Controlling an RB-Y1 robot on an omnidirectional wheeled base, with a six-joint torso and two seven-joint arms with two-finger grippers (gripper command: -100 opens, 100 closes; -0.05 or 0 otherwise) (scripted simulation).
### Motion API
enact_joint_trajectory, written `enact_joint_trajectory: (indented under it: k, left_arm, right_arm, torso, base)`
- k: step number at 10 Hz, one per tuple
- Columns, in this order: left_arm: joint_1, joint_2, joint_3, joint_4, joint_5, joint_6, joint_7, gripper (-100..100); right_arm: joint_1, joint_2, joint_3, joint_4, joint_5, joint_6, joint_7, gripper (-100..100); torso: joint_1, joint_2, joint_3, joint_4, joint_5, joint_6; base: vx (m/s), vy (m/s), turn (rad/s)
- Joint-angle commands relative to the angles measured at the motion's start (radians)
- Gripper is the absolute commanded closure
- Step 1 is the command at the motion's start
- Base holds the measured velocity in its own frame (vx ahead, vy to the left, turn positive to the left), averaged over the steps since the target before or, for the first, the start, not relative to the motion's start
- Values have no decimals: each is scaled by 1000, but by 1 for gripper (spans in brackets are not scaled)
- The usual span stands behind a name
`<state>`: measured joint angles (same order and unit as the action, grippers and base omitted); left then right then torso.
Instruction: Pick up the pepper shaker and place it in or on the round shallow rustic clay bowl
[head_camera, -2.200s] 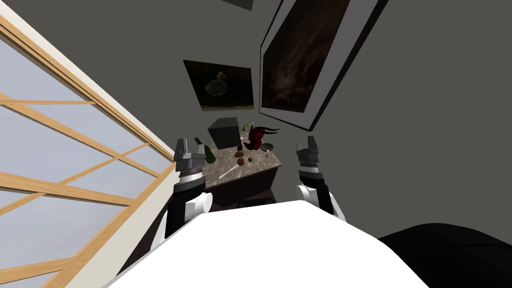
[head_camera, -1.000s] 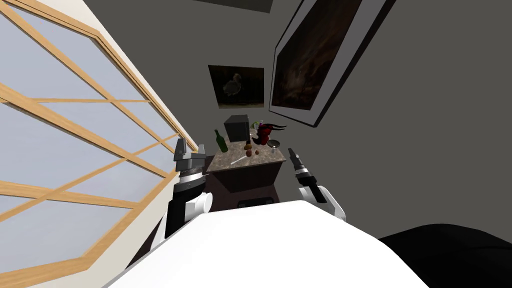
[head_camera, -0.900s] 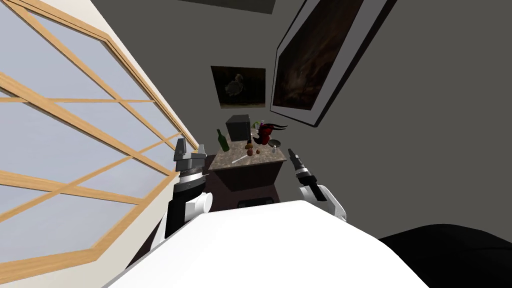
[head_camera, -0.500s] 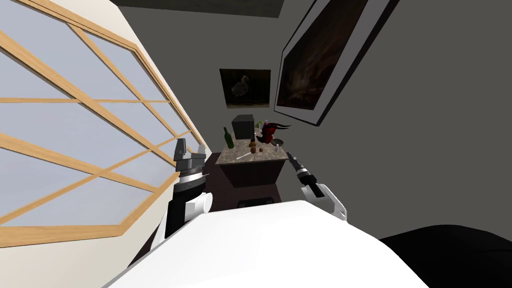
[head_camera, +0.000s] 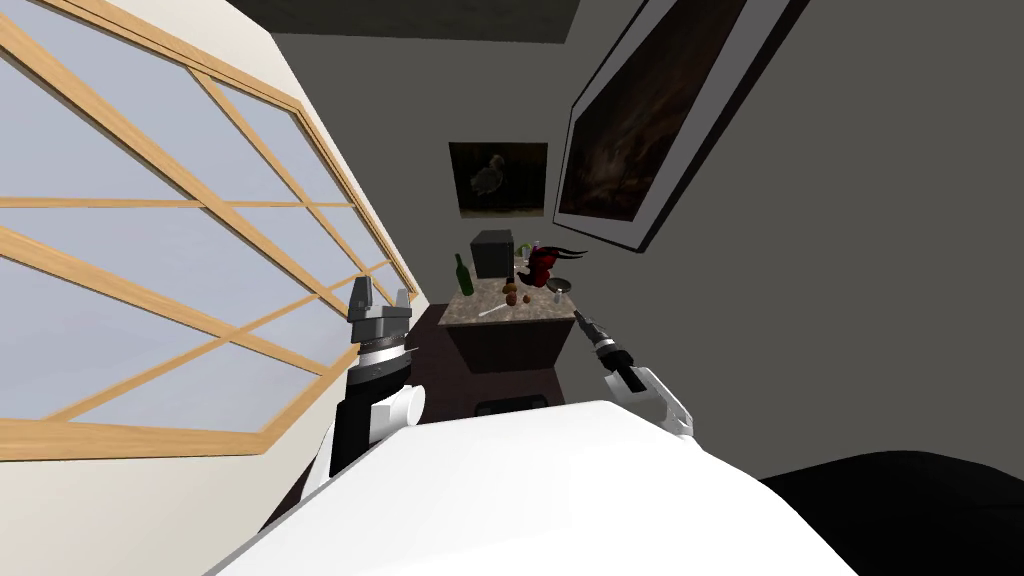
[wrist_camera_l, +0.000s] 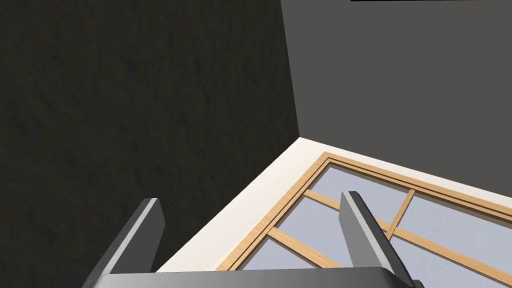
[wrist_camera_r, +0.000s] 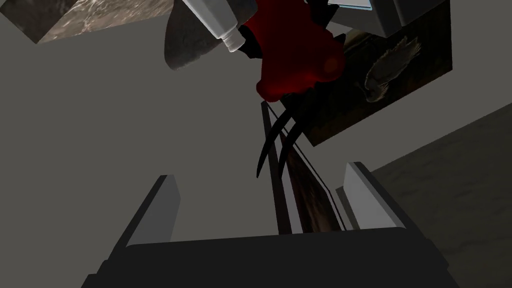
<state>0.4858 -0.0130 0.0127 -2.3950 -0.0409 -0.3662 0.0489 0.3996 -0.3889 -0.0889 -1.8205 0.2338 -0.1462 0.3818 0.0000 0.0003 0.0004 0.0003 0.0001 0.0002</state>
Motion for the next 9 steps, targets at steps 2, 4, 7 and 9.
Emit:
enact_joint_trajectory:
  k: [2, 4, 7, 9]
  left_arm:
    - [0, 0, 0, 0, 0, 0, 0, 0]
    - [0, 0, 0, 0, 0, 0, 0, 0]
    - [0, 0, 0, 0, 0, 0, 0, 0]
    - [0, 0, 0, 0, 0, 0, 0, 0]
  right_arm:
    - [-23, -37, -9, 69, 41, 24, 34, -100]
    - [-45, -60, -15, 122, 75, 36, 60, -100]
    - [-80, -87, -22, 195, 127, 47, 92, -100]
    - [-103, -101, -27, 239, 160, 49, 110, -100]
  torso:
    - [0, -1, 0, 0, 0, 0]
    - [1, -3, -2, -1, 0, 0]
    - [1, -6, -4, -1, 0, 0]
    - [2, -10, -6, -2, 0, 0]
  base:
    - [13, 34, 89]
    - [58, 39, 60]
    - [94, 49, 41]
    - [139, 53, 25]
